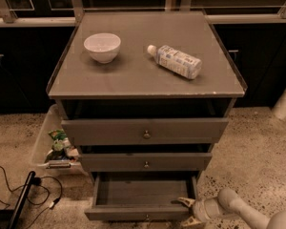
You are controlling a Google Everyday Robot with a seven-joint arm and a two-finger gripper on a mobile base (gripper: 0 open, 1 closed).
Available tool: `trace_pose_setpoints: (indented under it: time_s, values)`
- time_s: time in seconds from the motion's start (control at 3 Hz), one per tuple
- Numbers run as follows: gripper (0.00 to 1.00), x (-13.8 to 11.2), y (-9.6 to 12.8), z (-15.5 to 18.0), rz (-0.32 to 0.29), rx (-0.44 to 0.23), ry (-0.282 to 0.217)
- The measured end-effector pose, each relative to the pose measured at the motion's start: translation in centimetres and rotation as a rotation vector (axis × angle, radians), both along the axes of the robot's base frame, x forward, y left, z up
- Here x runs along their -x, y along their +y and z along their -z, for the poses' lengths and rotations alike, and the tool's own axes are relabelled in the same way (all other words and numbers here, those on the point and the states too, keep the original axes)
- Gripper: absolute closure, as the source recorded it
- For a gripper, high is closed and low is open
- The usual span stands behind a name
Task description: Open bottom drawer
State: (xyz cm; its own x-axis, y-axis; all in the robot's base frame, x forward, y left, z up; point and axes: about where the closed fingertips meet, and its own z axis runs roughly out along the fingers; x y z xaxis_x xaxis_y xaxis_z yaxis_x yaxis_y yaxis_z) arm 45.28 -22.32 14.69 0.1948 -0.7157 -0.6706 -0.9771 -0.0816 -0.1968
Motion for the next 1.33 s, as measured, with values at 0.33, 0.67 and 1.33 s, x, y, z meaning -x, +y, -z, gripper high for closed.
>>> trace_pose_setpoints:
  time_s: [0.33,0.67,1.33]
  values:
    - [0.66,-0.1,0.0,-0.3,0.0,0.0,0.0]
    - [0.9,-0.1,0.0,-0.6,0.0,0.0,0.0]
    - [0.82,1.0,-0.2,-0.6,-0.008,0.001,0.0]
